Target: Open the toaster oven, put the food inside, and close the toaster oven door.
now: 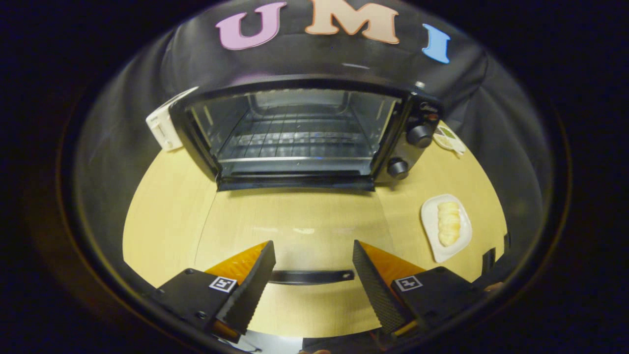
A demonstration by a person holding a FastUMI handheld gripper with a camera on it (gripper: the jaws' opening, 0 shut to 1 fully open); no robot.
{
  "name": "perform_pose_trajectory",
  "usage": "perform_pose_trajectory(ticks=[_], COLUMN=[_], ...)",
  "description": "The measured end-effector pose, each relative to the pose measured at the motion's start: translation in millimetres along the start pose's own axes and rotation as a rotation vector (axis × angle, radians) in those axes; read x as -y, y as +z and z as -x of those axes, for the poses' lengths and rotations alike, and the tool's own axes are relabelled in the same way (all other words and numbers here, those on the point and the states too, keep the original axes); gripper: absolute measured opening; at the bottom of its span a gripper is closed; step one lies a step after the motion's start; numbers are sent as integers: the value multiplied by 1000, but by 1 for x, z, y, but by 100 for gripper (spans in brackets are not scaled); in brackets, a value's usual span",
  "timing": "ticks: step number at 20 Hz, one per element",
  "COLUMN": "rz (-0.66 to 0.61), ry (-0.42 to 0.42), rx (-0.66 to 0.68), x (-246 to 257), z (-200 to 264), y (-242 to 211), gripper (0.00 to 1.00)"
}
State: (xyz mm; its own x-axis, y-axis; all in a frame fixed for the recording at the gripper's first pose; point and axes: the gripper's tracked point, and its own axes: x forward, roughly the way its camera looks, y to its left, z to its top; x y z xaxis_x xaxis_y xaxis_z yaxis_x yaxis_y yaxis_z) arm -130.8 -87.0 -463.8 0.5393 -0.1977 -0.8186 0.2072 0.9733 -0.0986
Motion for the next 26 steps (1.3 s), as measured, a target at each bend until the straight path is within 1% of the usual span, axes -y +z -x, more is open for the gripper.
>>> perform_pose_trajectory(ticks=[6, 11, 14, 18, 22, 26], rz=[-104, -148, -158, -160, -156, -154], ry=[-124, -230, -270, -293, -274, -236], rx=[21, -11, -41, -75, -96, -114], x=[88, 161, 195, 230, 246, 249], z=[-12, -28, -41, -60, -79, -93], y=[26, 23, 13, -1, -14, -24], gripper=[100, 100, 100, 100, 100, 100])
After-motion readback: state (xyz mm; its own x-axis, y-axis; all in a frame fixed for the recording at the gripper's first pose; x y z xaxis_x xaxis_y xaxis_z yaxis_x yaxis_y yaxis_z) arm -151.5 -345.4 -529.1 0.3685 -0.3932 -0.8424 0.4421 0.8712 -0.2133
